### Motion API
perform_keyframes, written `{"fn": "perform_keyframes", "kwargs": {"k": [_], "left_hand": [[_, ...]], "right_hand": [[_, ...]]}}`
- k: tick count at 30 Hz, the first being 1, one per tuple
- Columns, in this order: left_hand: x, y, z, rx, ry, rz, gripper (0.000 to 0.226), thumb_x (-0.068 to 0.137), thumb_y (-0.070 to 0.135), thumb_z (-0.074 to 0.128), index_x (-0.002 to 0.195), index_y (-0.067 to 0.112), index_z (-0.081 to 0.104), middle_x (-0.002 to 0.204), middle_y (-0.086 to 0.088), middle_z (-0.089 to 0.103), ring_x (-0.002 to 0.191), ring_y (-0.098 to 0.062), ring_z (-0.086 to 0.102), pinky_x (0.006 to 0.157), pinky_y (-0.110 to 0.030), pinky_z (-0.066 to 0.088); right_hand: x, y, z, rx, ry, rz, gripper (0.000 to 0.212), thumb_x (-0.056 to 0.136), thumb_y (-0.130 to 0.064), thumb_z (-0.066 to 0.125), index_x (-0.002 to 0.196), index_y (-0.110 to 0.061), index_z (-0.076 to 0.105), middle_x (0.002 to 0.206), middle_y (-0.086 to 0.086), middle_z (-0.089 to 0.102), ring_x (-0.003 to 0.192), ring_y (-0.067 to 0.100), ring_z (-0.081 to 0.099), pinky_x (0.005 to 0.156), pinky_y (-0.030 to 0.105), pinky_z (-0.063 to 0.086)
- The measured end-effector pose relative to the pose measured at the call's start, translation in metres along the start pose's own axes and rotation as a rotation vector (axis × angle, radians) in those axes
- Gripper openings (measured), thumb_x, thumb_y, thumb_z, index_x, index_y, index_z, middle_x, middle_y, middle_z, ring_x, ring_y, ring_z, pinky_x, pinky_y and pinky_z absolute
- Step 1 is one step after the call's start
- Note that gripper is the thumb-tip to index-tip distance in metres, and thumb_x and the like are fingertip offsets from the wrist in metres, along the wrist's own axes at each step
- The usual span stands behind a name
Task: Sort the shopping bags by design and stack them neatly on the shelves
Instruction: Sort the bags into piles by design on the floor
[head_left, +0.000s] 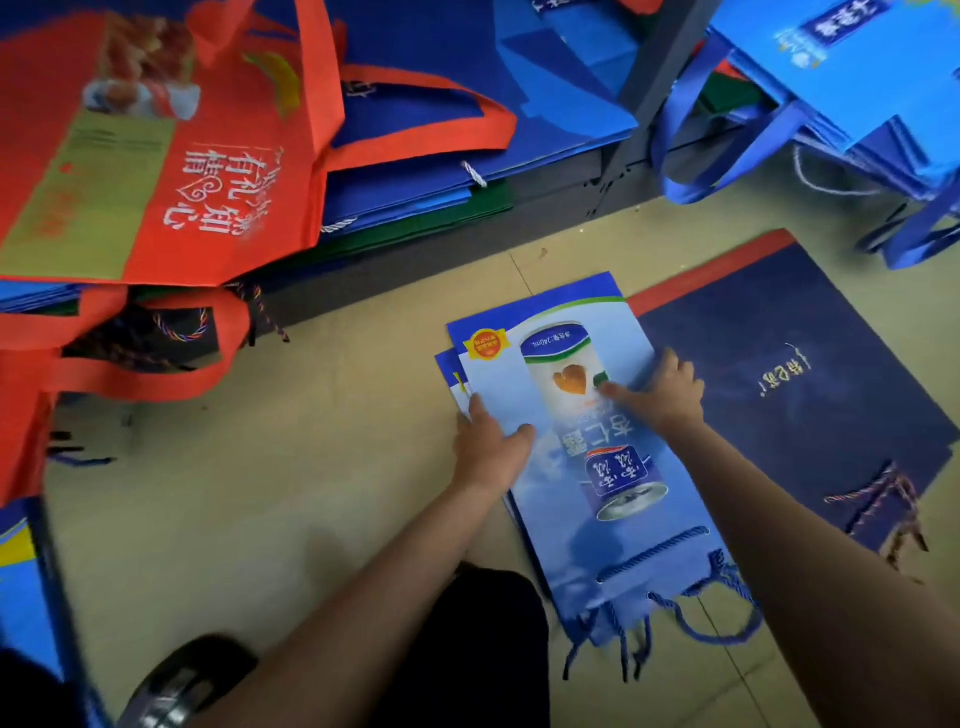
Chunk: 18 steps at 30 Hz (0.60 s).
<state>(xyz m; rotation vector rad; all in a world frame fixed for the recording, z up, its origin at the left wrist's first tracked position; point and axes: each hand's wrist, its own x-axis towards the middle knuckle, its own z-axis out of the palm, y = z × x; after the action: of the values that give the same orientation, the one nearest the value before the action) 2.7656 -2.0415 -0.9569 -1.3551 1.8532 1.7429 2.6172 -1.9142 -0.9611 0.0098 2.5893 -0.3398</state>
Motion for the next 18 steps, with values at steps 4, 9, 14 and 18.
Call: {"fn": "perform_keyframes", "kwargs": {"k": [4, 9, 14, 18], "left_hand": [[0.011, 0.01, -0.003, -0.075, 0.167, -0.185, 0.059, 0.088, 0.034, 0.055, 0.141, 0.022, 0.032, 0.139, -0.015, 0.029, 0.123, -0.036, 0.04, 0.099, -0.036, 0.038], [0.026, 0.001, -0.041, -0.147, 0.319, -0.153, 0.054, 0.089, 0.033, 0.055, 0.139, 0.019, 0.038, 0.138, -0.014, 0.029, 0.122, -0.037, 0.041, 0.099, -0.038, 0.039], [0.026, -0.009, -0.076, -0.013, 0.299, 0.16, 0.053, 0.09, 0.017, 0.055, 0.139, 0.011, 0.039, 0.135, -0.015, 0.043, 0.12, -0.029, 0.05, 0.105, -0.036, 0.037], [0.009, -0.003, -0.117, 0.395, 0.274, 0.575, 0.037, 0.084, 0.002, 0.05, 0.12, 0.004, 0.055, 0.121, -0.011, 0.048, 0.097, -0.024, 0.059, 0.087, -0.029, 0.046]], "right_hand": [[-0.005, -0.016, 0.009, -0.003, -0.072, -0.019, 0.096, 0.072, -0.052, 0.072, 0.144, -0.017, 0.02, 0.143, 0.014, 0.026, 0.134, 0.036, 0.022, 0.107, 0.05, 0.027], [-0.006, -0.045, 0.021, 0.277, -0.092, -0.115, 0.083, 0.072, -0.042, 0.076, 0.14, -0.021, 0.032, 0.135, 0.014, 0.041, 0.126, 0.036, 0.039, 0.104, 0.049, 0.035], [-0.008, -0.068, 0.007, 0.163, -0.059, -0.259, 0.057, 0.085, -0.032, 0.066, 0.136, -0.021, 0.043, 0.141, 0.012, 0.032, 0.127, 0.037, 0.032, 0.107, 0.041, 0.031], [-0.019, -0.076, -0.013, 0.096, -0.004, -0.357, 0.048, 0.089, -0.026, 0.061, 0.134, -0.018, 0.047, 0.144, 0.012, 0.028, 0.129, 0.036, 0.026, 0.106, 0.037, 0.026]]}}
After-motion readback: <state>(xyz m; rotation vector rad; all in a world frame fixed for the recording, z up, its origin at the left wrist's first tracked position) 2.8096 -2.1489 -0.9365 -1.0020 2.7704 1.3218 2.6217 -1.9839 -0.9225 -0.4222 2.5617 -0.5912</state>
